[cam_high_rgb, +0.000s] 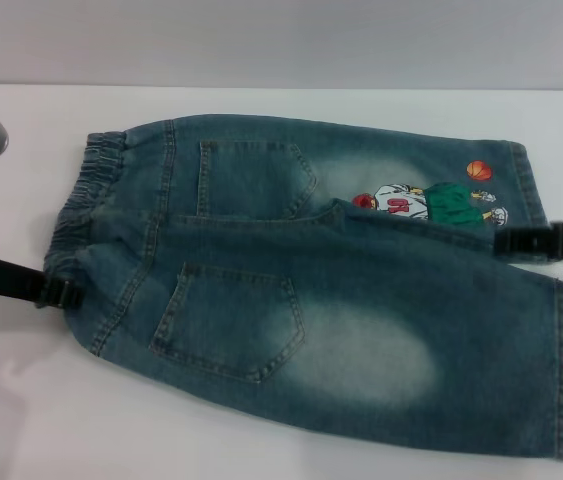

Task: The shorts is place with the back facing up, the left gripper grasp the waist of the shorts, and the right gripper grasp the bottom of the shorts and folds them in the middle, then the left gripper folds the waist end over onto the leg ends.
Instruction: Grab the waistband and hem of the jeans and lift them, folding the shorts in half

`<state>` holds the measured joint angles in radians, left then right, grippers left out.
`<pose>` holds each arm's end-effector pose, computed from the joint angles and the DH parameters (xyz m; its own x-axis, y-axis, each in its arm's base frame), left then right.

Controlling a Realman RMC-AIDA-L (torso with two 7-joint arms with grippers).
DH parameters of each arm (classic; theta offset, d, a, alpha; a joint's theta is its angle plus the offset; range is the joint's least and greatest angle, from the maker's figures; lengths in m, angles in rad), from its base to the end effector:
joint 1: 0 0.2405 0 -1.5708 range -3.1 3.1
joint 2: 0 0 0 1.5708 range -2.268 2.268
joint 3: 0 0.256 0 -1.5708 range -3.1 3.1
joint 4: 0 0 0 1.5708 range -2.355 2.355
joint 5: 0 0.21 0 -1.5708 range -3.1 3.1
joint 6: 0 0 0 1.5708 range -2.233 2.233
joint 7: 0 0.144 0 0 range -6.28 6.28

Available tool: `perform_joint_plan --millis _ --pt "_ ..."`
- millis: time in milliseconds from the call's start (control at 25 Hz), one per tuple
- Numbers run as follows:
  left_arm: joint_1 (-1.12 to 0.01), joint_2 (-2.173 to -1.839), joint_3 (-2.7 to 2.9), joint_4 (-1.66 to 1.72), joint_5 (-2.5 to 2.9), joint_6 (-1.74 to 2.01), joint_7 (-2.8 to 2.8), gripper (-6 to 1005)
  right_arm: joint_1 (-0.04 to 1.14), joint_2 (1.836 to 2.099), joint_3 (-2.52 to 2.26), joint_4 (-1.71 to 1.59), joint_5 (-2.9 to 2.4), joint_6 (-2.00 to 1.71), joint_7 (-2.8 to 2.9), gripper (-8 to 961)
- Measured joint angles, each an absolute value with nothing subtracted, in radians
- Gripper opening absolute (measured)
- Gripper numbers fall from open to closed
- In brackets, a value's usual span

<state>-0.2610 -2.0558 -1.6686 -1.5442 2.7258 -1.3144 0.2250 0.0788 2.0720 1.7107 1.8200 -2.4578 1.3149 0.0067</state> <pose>-0.2549 0.3241 0.0302 0.5005 0.8565 0.1261 0.6861 -0.3037 -0.6611 0.2165 0.2931 0.0525 0.3011 -0.8374 -0.4563 -0.9117 -0.1126 -0.3950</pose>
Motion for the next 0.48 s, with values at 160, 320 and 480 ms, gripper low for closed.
perform_joint_plan --millis 160,320,480 --pt "-0.257 -2.057 -1.669 -1.566 2.726 -1.324 0.222 408 0.044 2.074 1.700 1.799 -2.489 1.359 0.025 797" --pt "-0.263 -2.057 -1.669 -1.559 2.726 -1.322 0.222 377 0.011 2.076 1.685 1.769 -2.516 1.385 0.033 795" --pt "-0.272 -2.057 -1.669 -1.555 2.726 -1.320 0.226 328 -0.013 2.077 1.655 1.768 -2.520 1.391 0.049 795"
